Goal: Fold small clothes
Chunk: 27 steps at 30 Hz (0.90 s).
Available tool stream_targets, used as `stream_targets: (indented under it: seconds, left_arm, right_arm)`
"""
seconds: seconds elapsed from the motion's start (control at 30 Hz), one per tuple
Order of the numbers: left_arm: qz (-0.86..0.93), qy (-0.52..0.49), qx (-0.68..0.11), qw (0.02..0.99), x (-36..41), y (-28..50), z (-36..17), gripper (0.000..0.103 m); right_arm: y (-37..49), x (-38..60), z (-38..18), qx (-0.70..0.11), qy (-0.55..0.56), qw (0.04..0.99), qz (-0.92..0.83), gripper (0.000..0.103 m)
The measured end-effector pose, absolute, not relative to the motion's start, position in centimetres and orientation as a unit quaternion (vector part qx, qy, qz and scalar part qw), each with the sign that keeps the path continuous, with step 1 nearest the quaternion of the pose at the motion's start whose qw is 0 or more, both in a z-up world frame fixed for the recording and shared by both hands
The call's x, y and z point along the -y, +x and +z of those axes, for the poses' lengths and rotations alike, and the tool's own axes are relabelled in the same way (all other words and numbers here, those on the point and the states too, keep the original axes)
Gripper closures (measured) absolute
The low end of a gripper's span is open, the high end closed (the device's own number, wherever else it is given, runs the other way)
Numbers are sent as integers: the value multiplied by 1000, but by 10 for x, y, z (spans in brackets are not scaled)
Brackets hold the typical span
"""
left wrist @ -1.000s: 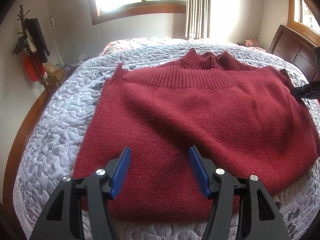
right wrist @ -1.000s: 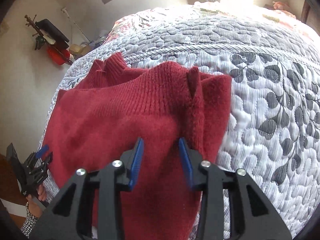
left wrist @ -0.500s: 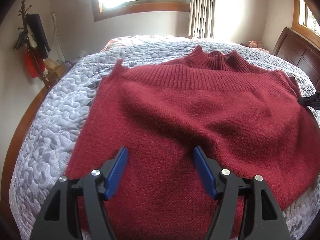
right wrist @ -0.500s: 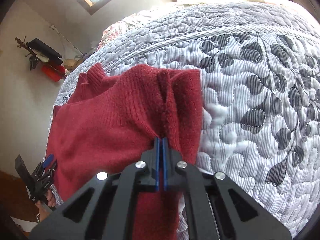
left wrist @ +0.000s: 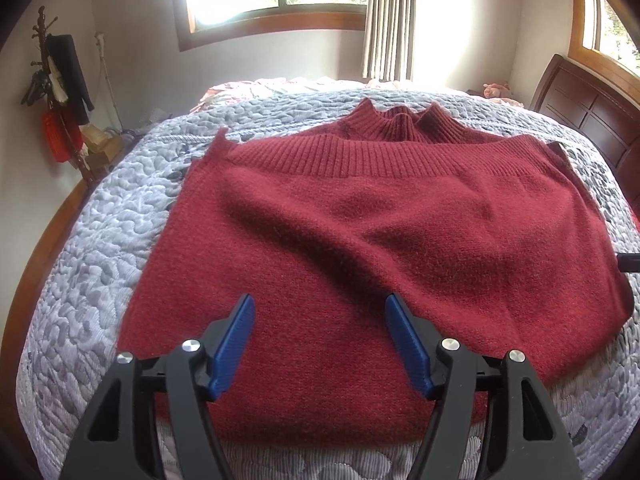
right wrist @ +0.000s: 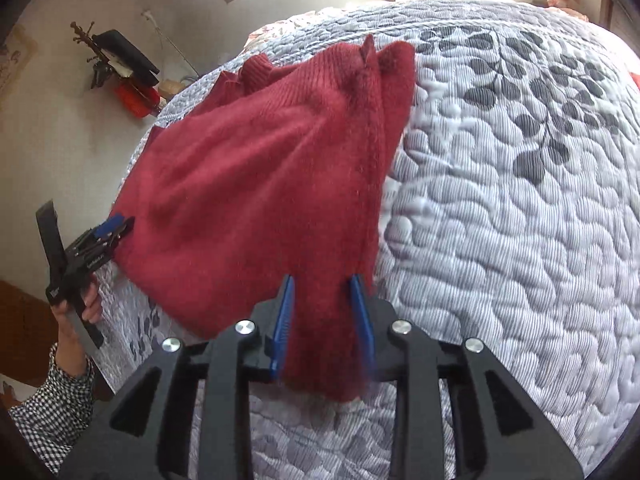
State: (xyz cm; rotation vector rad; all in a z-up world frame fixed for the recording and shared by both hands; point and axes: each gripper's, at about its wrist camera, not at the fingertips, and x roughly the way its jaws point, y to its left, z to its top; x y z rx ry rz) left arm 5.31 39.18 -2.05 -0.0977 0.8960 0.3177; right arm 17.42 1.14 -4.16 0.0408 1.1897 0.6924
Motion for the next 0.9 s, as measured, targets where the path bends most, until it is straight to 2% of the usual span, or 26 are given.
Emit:
stream_targets:
  seconds: [0.03, 0.1, 0.37, 0.53, 0.6, 0.67, 0.7, 0.83, 0.9]
  left_arm:
    - [153, -49, -435, 886, -391, 55, -23, 34]
    - [155, -54, -443, 882, -393, 58, -28, 34]
    - [151, -88, -455, 873, -404, 57, -39, 30]
    - [151, -83, -446, 879, -391, 57, -24, 31]
    - [150, -74, -432, 886, -384, 57, -15, 31]
    - [146, -64, -423, 892, -377, 60, -7, 31]
    - [144, -59, -419, 894, -374, 63, -4, 31]
    - [132, -51, -413, 900, -363, 74, 3, 31]
    - [132, -48, -410, 901, -361, 80, 4, 31]
  right_arm:
    - [171, -10, -44, -549, 10, 774, 315, 90]
    - [168, -5, -47, -548, 18, 775, 315, 93]
    - [164, -3, -62, -550, 2, 782, 294, 92]
    - [160, -5, -44, -543, -2, 787, 294, 81]
    - [159, -1, -33, -537, 8, 790, 295, 71]
    - [166, 2, -26, -533, 18, 794, 290, 65]
    - [170, 2, -23, -532, 22, 796, 287, 58]
    - [189, 1, -21, -540, 35, 792, 284, 48]
    - [196, -5, -24, -547, 34, 785, 289, 37]
